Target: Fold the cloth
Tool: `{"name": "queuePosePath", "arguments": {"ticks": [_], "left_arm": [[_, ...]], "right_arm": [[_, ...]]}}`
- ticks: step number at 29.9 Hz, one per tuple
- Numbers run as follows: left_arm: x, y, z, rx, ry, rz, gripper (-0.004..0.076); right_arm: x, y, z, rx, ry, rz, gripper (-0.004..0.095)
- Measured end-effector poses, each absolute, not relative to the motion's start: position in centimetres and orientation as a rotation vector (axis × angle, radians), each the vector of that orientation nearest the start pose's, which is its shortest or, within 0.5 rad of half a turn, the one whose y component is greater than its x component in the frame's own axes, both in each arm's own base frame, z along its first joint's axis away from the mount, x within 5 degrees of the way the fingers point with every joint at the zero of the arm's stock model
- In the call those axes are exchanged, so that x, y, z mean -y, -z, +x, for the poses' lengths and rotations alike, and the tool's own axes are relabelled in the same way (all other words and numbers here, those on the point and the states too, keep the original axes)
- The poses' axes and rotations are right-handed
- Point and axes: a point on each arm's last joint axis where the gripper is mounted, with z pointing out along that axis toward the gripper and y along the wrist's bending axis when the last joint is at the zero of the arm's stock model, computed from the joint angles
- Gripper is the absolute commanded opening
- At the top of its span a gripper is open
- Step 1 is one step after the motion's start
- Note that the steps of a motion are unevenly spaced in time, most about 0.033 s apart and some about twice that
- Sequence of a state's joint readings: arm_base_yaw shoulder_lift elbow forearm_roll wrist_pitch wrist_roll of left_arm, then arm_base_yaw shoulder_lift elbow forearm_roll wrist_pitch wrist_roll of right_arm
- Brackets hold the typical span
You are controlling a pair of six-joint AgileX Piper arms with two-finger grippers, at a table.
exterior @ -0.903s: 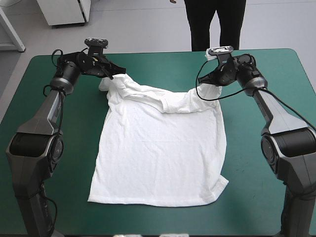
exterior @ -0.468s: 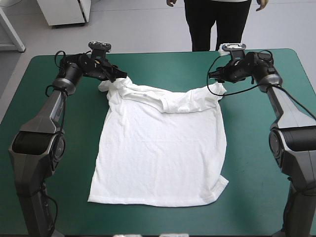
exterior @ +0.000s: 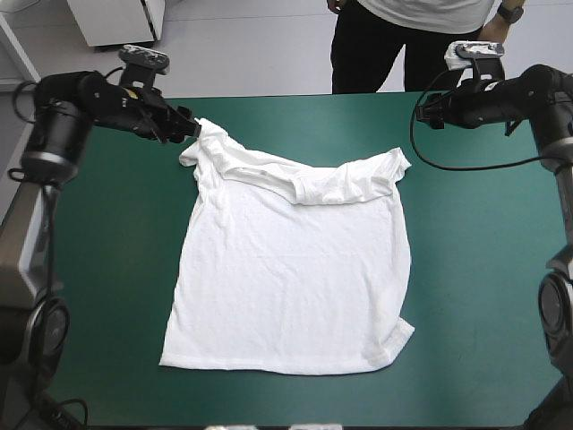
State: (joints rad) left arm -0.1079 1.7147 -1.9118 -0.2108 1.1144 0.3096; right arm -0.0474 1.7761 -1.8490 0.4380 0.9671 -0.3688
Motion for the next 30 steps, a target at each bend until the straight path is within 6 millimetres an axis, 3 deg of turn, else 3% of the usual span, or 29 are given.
{"name": "queuePosePath", "arguments": {"ticks": [3,6,11,13,17,22,30], "left_arm": [[5.0,-45.2,31.8,-2.338,0.158,0.454,0.0499],[4.3,-46.1,26.8,-2.346,0.141,0.425,0.0499],[3.6,-44.9,20.4,-2.375,0.159,0.385,0.0498],[3.8,-43.5,18.4,-2.404,0.168,0.397,0.0499],[4.6,-39.4,16.5,-2.519,0.204,0.438,0.0499],[4.9,-34.2,16.3,-2.705,0.215,0.461,0.0499],[4.7,-27.7,15.4,-2.901,0.21,0.462,0.0499]], "right_arm": [[-2.4,-41.3,36.7,-2.268,-0.333,-0.287,0.0658],[-3.9,-42.0,33.5,-2.278,-0.332,-0.327,0.0658],[-6.2,-42.1,28.2,-2.325,-0.289,-0.423,0.0658],[-6.9,-42.0,26.2,-2.345,-0.267,-0.459,0.0658],[-7.1,-41.6,23.4,-2.375,-0.214,-0.487,0.0658],[-6.9,-41.1,20.9,-2.393,-0.173,-0.512,0.0658],[-6.2,-38.6,18.8,-2.474,-0.162,-0.5,0.0658]]}}
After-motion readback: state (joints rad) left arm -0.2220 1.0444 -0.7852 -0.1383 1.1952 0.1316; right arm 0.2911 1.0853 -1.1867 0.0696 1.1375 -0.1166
